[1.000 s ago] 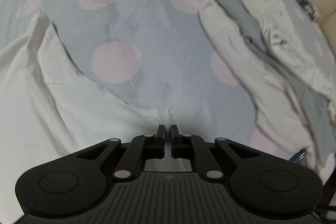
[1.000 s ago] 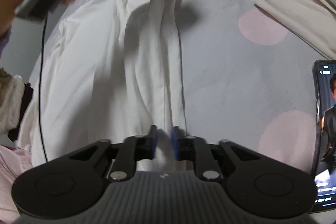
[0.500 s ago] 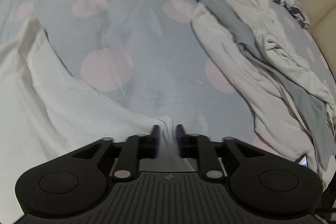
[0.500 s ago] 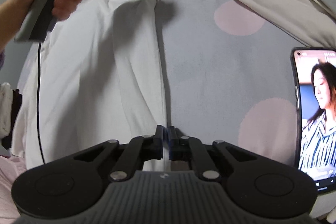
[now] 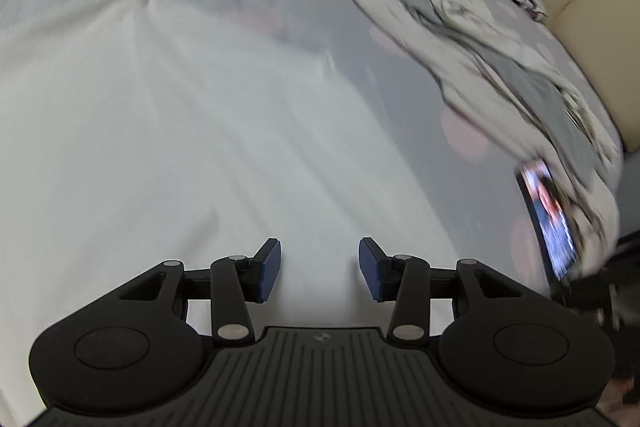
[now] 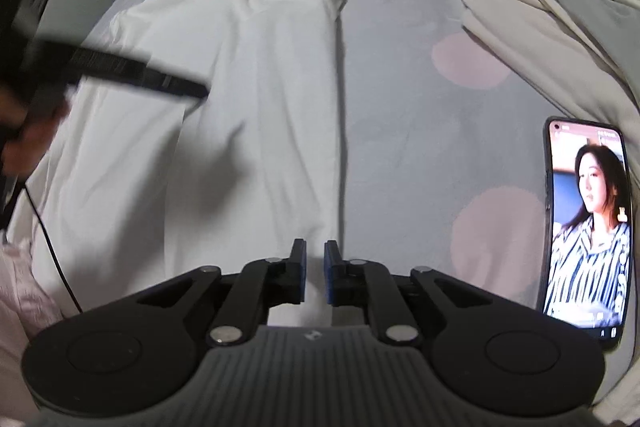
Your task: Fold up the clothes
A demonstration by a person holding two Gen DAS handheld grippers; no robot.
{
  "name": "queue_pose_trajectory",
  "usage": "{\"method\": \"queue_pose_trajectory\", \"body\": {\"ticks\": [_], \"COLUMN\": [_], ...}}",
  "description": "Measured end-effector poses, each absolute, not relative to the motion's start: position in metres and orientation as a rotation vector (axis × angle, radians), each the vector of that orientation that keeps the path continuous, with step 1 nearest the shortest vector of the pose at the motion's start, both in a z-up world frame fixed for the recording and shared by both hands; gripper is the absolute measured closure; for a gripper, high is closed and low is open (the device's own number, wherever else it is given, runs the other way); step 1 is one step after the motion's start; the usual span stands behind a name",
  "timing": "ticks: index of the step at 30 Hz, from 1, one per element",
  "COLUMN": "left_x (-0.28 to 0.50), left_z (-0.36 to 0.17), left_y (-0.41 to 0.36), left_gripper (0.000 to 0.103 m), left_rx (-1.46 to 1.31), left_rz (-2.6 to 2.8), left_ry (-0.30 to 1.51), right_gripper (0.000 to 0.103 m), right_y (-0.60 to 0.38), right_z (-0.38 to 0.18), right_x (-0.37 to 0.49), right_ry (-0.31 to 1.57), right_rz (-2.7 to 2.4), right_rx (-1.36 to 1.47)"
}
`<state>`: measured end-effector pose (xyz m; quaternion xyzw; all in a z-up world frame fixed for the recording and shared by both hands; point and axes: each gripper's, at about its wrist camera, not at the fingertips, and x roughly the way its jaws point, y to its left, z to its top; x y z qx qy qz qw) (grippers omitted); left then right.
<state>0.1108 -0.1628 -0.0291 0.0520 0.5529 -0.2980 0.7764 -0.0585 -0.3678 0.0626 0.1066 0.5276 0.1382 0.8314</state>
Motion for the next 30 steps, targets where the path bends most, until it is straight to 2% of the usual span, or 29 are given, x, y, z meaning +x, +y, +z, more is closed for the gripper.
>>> {"method": "queue_pose_trajectory", "body": {"ticks": [7, 9, 11, 15, 19, 30], "left_x": [0.044, 0.039, 0.035, 0.033, 0.03, 0.01], "left_z": [-0.048, -0.047, -0.041, -0.025, -0.006, 0.02], "left_y": [-0.124, -0.106, -0.083, -0.036, 0.013, 0.124], "left_gripper": [0.063, 0.063, 0.063, 0.062, 0.062, 0.058], "left_rx": [0.114, 0.1, 0.081, 0.049, 0.01, 0.102], "left_rz": [-0.609, -0.568, -0.51, -0.394, -0.268, 0.049], "left_ry": [1.215, 1.225, 1.218, 1.203, 1.154, 1.008], "right_gripper": [0.091, 0.086, 0.075, 0.067, 0.055, 0.054], "right_y": [-0.337, -0.332, -0.325, -0.307, -0.279, -0.209], "right_z": [0.042, 0.049, 0.06, 0.079, 0.089, 0.085], "right_x": [-0.07, -0.073, -0.076, -0.077, -0.078, -0.06], "right_ry": [1.168, 1.15, 1.117, 1.067, 1.049, 1.084], "right_rz": [0.282, 0.277, 0.289, 0.332, 0.393, 0.551], "right_rx": [0.009, -0.022, -0.04, -0.072, -0.111, -0.187]}}
